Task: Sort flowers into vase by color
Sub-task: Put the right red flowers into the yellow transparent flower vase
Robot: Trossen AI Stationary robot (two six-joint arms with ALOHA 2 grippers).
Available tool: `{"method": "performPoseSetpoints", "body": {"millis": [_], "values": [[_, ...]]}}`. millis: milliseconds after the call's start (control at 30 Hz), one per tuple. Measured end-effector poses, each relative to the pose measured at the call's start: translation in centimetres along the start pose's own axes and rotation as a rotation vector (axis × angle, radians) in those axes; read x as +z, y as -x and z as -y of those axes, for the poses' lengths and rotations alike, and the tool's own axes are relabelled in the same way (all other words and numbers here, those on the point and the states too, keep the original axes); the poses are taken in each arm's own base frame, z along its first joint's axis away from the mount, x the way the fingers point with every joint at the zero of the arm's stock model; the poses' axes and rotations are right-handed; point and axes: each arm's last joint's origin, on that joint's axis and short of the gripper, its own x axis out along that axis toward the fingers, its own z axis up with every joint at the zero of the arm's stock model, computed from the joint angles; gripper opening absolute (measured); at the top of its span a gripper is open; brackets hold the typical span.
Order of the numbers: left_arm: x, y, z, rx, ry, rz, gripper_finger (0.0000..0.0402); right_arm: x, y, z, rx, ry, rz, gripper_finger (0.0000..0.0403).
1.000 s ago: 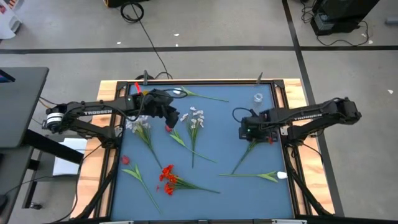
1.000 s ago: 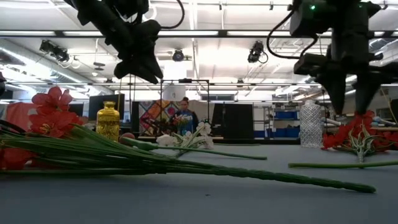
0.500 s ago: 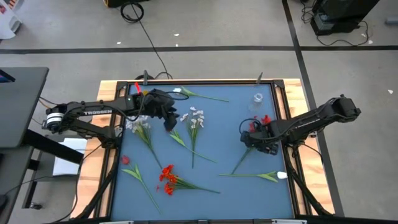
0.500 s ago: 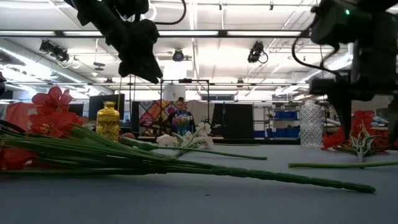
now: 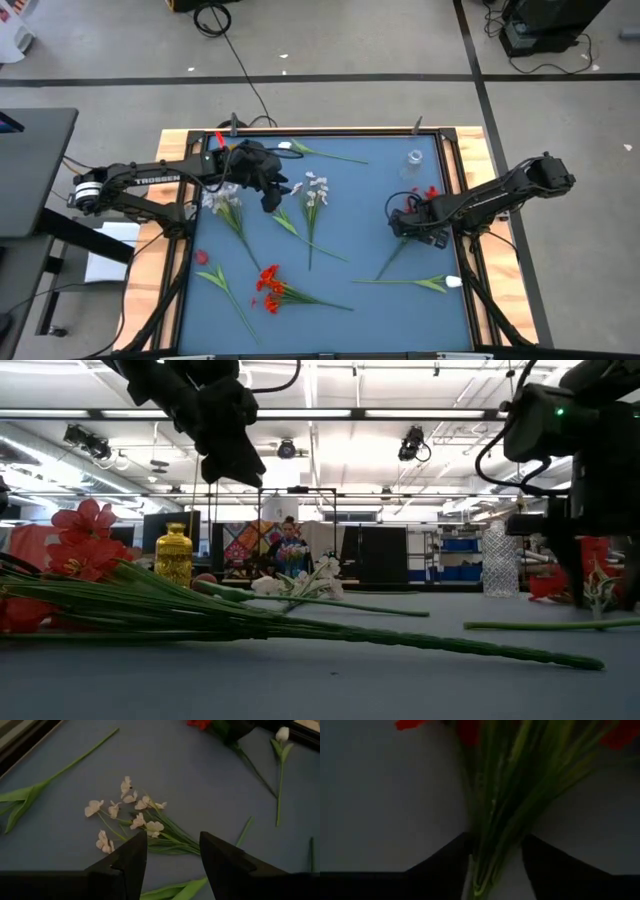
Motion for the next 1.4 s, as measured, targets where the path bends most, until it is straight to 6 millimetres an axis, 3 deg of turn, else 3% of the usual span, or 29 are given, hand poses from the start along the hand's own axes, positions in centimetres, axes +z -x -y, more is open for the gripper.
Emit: {"method": "performPoseSetpoints", "body": {"millis": [233, 300, 567, 733, 1067, 1400], "values": [[0.0, 0.0, 0.0, 0.004, 0.0, 0.005, 0.0188, -0.6, 0.9, -0.4, 0.011, 0.056, 0.039, 0.0031], [0.1, 0.0, 0.0, 0.003, -0.001, 0.011, 0.0188, -0.9, 1.8, -0.7, 0.051, 0.081, 0.068, 0.0016], [0.6, 0.1, 0.1, -0.005, 0.004, 0.063, 0.0188, -1.8, 6.7, -2.8, 0.267, 0.168, 0.157, 0.0031], [1.4, 0.2, 0.3, -0.029, 0.041, 0.148, 0.0188, -1.9, 9.8, -4.9, 0.428, 0.378, 0.325, 0.0016], [2.6, 0.5, 0.8, -0.168, -0.001, 0.252, 0.0188, -1.6, 15.0, -10.6, 0.786, 0.794, 0.626, 0.0029], [5.1, -0.1, 2.0, -0.272, -0.114, 0.535, 0.0188, 1.8, 19.2, -14.6, 1.204, 1.053, 0.855, 0.0031]]}}
